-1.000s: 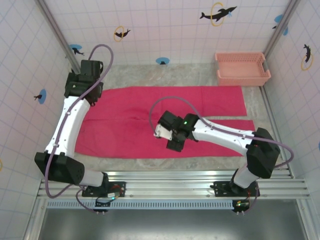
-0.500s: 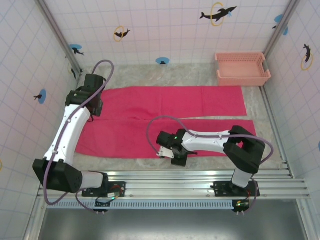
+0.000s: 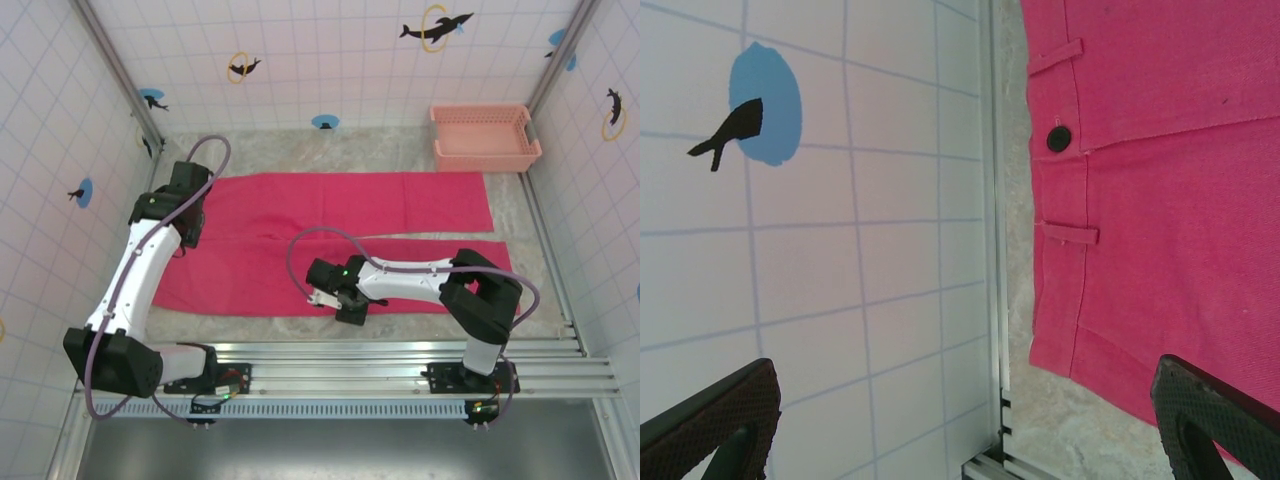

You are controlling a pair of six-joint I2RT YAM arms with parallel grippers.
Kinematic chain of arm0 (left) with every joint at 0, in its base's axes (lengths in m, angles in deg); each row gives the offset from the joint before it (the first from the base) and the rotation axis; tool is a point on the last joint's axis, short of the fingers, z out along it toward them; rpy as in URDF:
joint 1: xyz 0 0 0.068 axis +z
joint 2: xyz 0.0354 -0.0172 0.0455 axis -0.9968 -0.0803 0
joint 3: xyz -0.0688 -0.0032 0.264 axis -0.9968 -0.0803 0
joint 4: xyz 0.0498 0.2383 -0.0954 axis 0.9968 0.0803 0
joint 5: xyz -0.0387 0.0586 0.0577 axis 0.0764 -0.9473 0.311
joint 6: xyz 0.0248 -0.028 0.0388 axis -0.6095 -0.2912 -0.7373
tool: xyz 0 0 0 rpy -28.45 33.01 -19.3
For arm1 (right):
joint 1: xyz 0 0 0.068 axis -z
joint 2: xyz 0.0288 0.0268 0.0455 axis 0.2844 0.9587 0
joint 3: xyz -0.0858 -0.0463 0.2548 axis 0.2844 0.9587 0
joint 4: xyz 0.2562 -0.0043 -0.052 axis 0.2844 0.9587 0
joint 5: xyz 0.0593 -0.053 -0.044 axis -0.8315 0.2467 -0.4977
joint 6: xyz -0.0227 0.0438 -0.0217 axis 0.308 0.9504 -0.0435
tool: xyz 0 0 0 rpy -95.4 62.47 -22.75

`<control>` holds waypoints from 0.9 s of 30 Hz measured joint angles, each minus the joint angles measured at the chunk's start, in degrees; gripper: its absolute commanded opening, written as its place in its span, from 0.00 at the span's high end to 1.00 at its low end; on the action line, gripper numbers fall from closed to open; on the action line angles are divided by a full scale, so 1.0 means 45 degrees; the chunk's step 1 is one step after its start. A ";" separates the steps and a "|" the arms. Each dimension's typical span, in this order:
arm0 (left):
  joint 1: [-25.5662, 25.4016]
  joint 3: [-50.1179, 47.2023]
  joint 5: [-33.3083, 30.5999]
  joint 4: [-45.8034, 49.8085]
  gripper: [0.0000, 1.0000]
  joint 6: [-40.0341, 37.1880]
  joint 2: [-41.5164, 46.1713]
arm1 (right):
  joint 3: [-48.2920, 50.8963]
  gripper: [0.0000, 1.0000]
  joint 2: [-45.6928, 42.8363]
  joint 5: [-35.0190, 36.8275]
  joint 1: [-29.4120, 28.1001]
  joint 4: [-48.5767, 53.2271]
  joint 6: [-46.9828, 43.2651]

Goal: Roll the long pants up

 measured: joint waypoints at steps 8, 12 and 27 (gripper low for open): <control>-0.0034 -0.0933 -0.0364 0.0296 0.03 -0.0015 0.0199 | -0.0359 0.64 0.0170 0.0457 0.0209 0.0194 -0.0194; -0.0078 -0.0933 -0.0335 0.0408 0.03 -0.0005 0.0199 | -0.0801 0.88 0.0665 0.0340 0.0539 0.0262 -0.0311; -0.3376 -0.0933 0.0476 0.0928 0.09 -0.0393 0.0219 | -0.3376 1.00 -0.0204 -0.0607 0.2890 0.1647 -0.0976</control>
